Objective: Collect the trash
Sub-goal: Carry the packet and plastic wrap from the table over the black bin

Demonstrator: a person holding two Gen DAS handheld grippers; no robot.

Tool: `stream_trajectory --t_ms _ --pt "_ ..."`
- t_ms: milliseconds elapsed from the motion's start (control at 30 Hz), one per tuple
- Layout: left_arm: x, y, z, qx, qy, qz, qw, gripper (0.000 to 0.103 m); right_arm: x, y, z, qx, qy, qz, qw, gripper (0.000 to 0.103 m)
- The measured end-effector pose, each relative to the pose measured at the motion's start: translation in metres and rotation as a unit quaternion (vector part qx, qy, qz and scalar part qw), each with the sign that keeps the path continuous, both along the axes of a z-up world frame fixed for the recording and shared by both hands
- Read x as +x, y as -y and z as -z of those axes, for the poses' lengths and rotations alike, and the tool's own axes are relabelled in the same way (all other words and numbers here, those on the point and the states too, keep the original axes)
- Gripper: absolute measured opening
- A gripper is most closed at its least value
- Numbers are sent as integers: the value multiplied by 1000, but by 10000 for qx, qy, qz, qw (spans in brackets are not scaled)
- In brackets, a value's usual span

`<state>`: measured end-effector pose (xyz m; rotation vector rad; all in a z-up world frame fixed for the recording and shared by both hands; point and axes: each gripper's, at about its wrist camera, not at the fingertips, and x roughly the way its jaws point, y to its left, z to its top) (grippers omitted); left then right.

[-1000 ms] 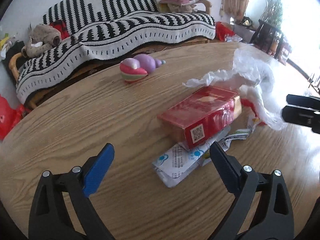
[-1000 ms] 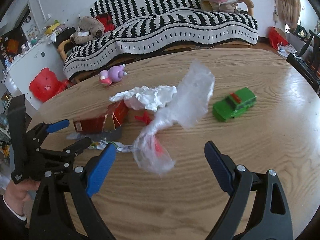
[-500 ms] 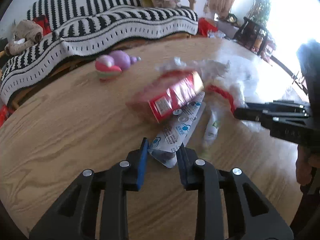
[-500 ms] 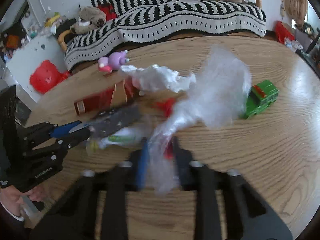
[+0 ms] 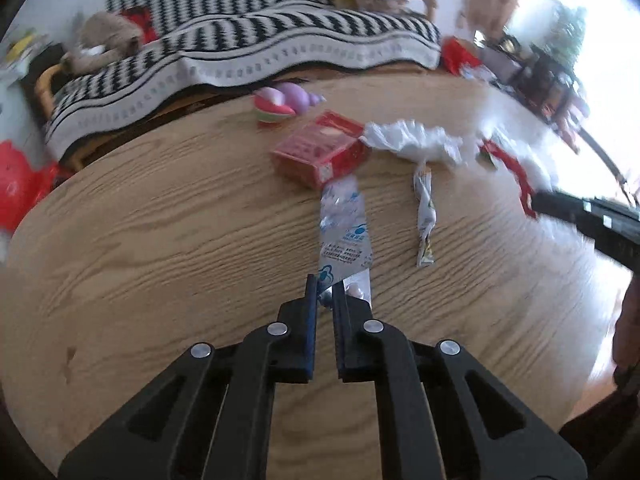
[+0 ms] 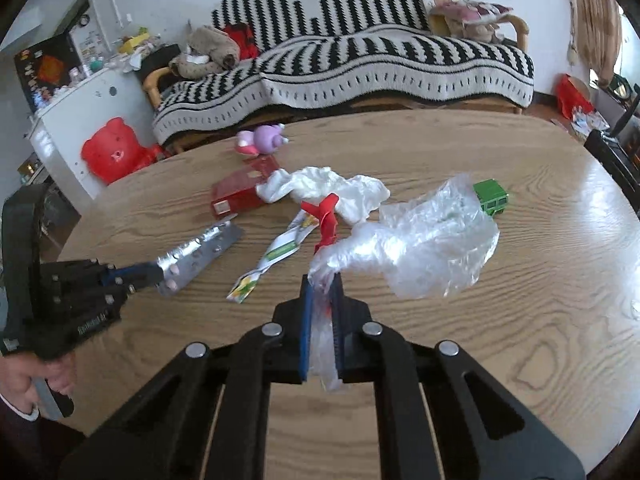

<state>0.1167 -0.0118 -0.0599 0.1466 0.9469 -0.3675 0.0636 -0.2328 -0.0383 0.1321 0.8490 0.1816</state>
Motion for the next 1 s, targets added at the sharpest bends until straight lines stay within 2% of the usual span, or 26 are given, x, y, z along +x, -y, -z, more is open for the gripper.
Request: stream_trajectory --t_ms 267,433,800,1000 --pt "-15 -1 -29 -225 292 -365 9987 5 -44 28 -18 -159 183 158 9996 10" --pt "-21 22 -42 -353 419 -240 9982 5 -67 58 -27 -159 240 420 9987 10" --pt "-54 138 -58 -517 572 843 9934 5 -112 122 -36 -187 264 993 9945 10" --pt "-89 218 -55 -583 556 1643 9831 5 -148 173 -36 -209 254 1472 9886 10"
